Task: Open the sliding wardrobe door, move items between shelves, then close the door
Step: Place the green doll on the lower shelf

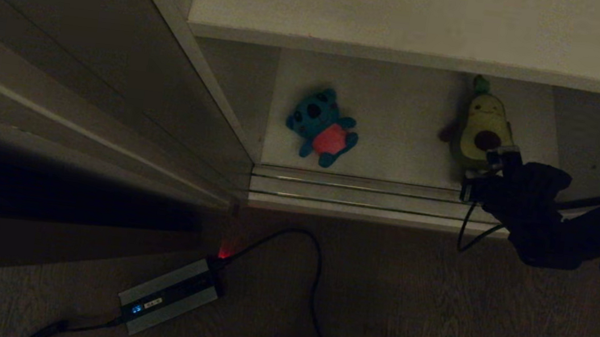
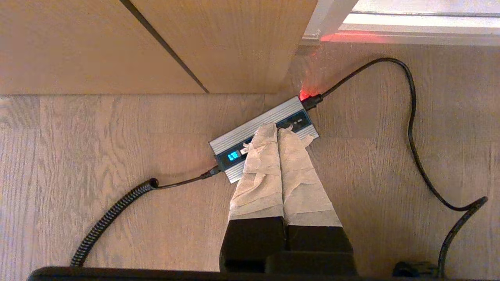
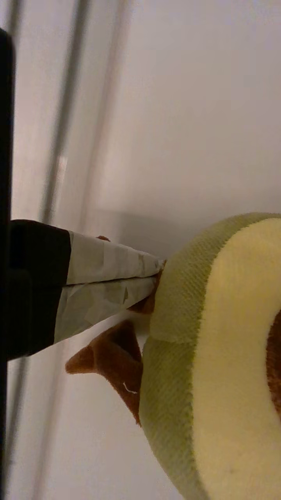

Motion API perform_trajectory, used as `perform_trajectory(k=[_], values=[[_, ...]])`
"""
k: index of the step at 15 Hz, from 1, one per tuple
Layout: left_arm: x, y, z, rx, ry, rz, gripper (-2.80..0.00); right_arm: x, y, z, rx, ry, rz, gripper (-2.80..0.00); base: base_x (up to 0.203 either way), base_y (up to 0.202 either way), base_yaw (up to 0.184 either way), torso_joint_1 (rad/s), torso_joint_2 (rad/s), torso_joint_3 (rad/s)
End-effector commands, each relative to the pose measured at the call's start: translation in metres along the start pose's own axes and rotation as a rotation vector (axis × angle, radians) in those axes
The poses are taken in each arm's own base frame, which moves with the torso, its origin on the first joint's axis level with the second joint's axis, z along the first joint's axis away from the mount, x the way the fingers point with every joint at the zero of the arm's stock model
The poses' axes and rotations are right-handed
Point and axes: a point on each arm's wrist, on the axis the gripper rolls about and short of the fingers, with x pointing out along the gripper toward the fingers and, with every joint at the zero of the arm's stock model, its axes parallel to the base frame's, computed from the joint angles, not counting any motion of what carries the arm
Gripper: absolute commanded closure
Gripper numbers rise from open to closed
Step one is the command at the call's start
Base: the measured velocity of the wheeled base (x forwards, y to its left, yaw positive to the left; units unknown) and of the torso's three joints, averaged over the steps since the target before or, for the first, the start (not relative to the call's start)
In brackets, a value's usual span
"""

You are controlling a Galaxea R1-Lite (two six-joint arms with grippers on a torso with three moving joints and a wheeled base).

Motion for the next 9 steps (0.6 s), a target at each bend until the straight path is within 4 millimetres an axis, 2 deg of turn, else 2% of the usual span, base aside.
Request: perform_trajectory(k=[1, 3, 5, 9], values=[[0.000, 0.000, 0.000, 0.000, -0.003, 0.000, 0.00, 0.007, -0.001, -0.002, -0.003, -0.023, -0.003, 0.00, 0.000, 0.000, 0.000, 0.000, 0.00, 0.000], [0.000, 0.000, 0.000, 0.000, -0.004, 0.000, 0.00, 0.005, -0.001, -0.003, -0.005, -0.033, -0.007, 0.00, 0.000, 0.000, 0.000, 0.000, 0.00, 0.000], [0.000, 0.000, 0.000, 0.000, -0.004, 0.000, 0.00, -0.010, 0.000, 0.001, -0.010, -0.021, -0.007, 0.00, 0.000, 0.000, 0.000, 0.000, 0.00, 0.000], [0.000, 0.000, 0.000, 0.000, -0.004, 0.000, 0.00, -0.069, -0.001, 0.056, -0.018, -0.042, 0.002, 0.00, 0.000, 0.000, 0.000, 0.000, 0.00, 0.000]])
